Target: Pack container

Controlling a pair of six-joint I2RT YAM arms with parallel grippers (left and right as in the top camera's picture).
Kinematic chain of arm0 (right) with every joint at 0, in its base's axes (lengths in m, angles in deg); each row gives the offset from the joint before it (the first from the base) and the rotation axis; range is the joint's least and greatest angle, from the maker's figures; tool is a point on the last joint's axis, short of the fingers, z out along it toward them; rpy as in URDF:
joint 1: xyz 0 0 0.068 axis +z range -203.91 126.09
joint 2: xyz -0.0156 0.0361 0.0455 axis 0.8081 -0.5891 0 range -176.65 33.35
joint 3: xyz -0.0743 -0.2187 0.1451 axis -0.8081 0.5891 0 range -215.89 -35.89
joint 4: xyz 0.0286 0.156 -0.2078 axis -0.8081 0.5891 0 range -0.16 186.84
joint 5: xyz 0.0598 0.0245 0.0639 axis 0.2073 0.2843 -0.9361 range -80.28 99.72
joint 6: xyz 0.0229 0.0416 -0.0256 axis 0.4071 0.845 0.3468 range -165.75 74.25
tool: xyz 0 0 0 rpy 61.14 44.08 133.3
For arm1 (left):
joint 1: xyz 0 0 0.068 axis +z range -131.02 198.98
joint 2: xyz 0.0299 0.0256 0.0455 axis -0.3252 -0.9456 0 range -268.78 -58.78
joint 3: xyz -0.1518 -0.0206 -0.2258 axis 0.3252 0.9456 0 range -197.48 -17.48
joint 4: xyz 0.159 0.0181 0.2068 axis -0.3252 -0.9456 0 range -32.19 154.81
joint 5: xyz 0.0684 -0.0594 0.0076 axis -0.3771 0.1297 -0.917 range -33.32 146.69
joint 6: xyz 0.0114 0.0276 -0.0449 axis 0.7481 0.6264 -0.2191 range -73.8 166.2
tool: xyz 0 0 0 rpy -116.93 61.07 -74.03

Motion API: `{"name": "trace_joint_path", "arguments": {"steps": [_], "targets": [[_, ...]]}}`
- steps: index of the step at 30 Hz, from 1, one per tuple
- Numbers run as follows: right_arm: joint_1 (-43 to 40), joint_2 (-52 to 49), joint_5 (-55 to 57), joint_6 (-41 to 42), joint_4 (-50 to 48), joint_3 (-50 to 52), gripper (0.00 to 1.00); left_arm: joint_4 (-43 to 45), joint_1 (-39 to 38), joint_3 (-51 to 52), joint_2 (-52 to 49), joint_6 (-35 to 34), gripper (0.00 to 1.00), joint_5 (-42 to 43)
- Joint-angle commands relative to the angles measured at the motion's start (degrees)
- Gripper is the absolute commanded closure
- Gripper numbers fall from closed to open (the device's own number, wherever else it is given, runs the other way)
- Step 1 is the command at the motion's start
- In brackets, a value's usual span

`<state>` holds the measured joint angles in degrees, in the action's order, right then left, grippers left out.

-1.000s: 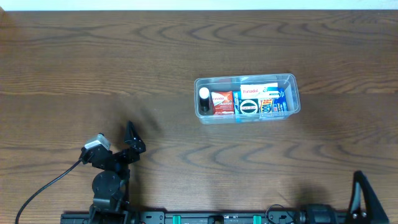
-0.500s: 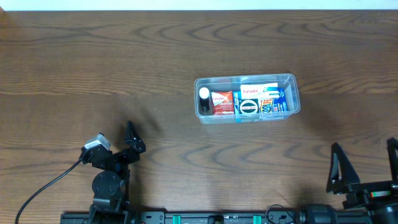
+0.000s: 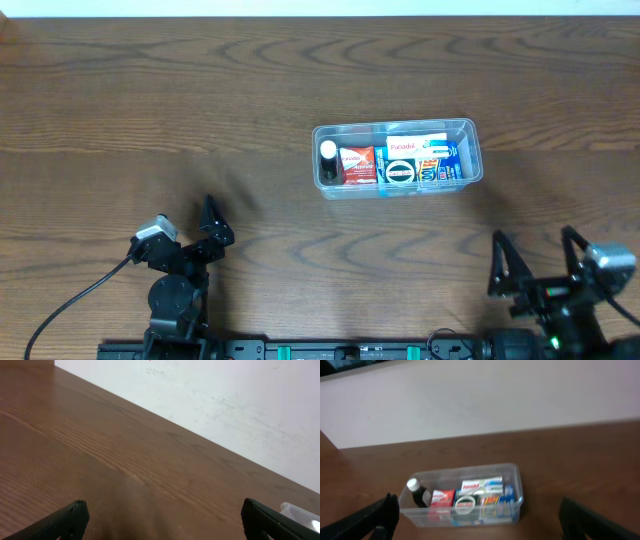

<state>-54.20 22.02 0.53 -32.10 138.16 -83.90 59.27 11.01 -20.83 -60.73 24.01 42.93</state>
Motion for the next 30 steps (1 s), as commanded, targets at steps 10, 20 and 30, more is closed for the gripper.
{"name": "trace_joint_path", "arguments": {"steps": [10,20,30], "targets": [[0.5,0.3,-0.3,8.2,-14.5,19.3,0.01,-0.5,0.3,1.7,-0.2,1.0,0.02,-0.9],[0.5,0.3,-0.2,9.0,-25.3,31.6,0.01,-0.5,0.3,1.7,-0.2,1.0,0.02,-0.9],[0.5,0.3,0.8,11.2,-34.0,38.9,0.01,-0.5,0.3,1.7,-0.2,1.0,0.02,-0.9]]}}
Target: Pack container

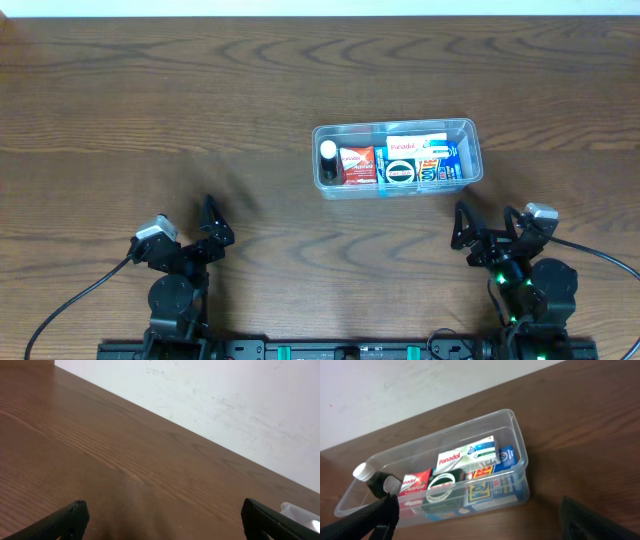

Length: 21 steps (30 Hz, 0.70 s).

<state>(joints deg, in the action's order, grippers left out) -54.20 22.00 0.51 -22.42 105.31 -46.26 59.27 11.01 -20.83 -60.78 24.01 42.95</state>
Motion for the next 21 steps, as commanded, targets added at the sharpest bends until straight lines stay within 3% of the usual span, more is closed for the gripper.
{"name": "trace_joint_path", "arguments": {"steps": [1,8,21], "targets": [[0.5,0.3,2.0,1.5,-1.4,1.8,0.01,-0.5,0.3,1.7,-0.1,1.0,0.02,-0.9],[0.5,0.2,13.8,5.9,-2.1,6.3,0.01,-0.5,0.3,1.7,-0.1,1.0,0.02,-0.9],[0.4,-1.8,20.4,5.3,-2.8,6.3,0.01,-0.5,0.3,1.7,-0.1,1.0,0.02,-0.9]]}}
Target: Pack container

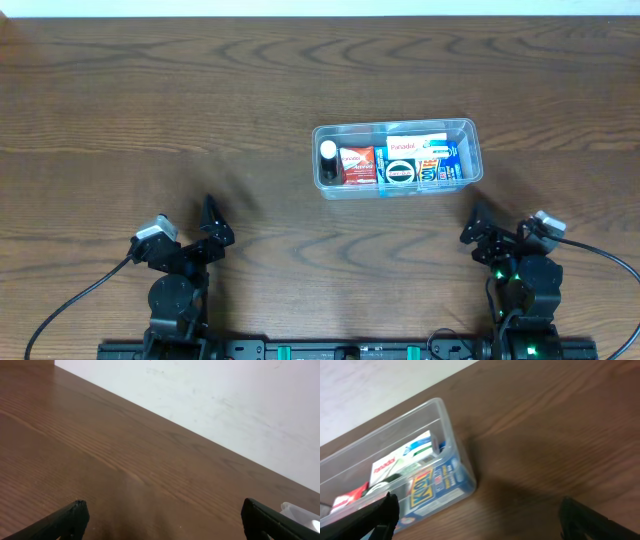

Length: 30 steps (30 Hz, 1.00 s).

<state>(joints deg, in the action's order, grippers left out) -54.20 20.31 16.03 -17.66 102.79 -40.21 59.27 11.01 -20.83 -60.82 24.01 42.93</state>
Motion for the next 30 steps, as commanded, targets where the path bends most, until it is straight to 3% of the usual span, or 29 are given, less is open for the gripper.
{"name": "trace_joint_path", "arguments": {"steps": [1,8,15,30], "targets": [[0.3,-0.1,5.4,0.5,-0.3,0.3,0.01,-0.5,0.3,1.7,-0.1,1.0,0.02,-0.9],[0.3,-0.1,0.2,-4.2,-1.0,0.3,0.01,-0.5,0.3,1.7,-0.1,1.0,0.02,-0.9],[0.3,-0.1,-19.8,-18.8,-7.9,0.3,0.01,-0.5,0.3,1.7,-0.1,1.0,0.02,-0.9],[0.3,-0.1,-19.3,-18.8,-8.4,0.3,0.01,-0.5,0.3,1.7,-0.1,1.0,0.02,-0.9]]}}
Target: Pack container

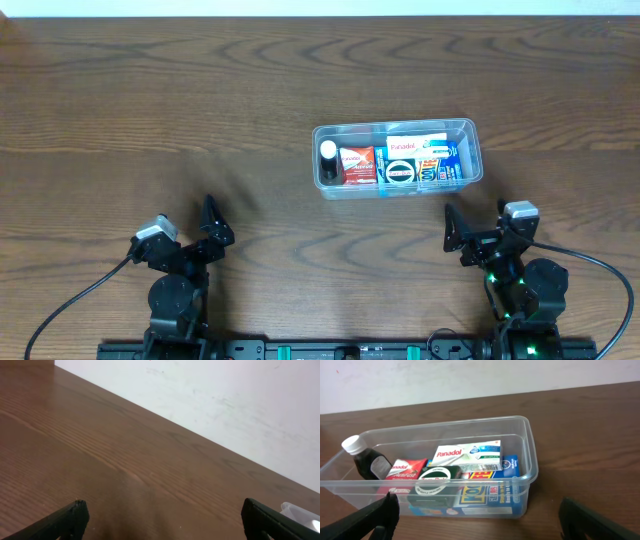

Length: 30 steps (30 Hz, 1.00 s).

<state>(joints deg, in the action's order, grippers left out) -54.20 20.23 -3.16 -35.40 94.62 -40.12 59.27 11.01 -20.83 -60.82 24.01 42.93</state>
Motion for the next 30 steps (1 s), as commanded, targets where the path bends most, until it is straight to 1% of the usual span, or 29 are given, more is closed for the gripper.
{"name": "trace_joint_path", "arguments": {"steps": [1,4,10,15,30], "targets": [[0.3,0.0,0.2,-1.0,-0.2,0.2,0.01,-0.5,0.3,1.7,-0.1,1.0,0.02,-0.9],[0.3,0.0,2.9,-1.0,1.4,0.2,0.01,-0.5,0.3,1.7,-0.1,1.0,0.02,-0.9],[0.3,0.0,3.0,-1.0,3.3,0.2,0.01,-0.5,0.3,1.7,-0.1,1.0,0.02,-0.9],[0.3,0.0,3.0,-1.0,7.8,0.2,0.01,-0.5,0.3,1.7,-0.1,1.0,0.02,-0.9],[0.3,0.0,3.0,-1.0,8.0,0.2,0.01,-0.5,0.3,1.7,-0.1,1.0,0.02,-0.9]]}}
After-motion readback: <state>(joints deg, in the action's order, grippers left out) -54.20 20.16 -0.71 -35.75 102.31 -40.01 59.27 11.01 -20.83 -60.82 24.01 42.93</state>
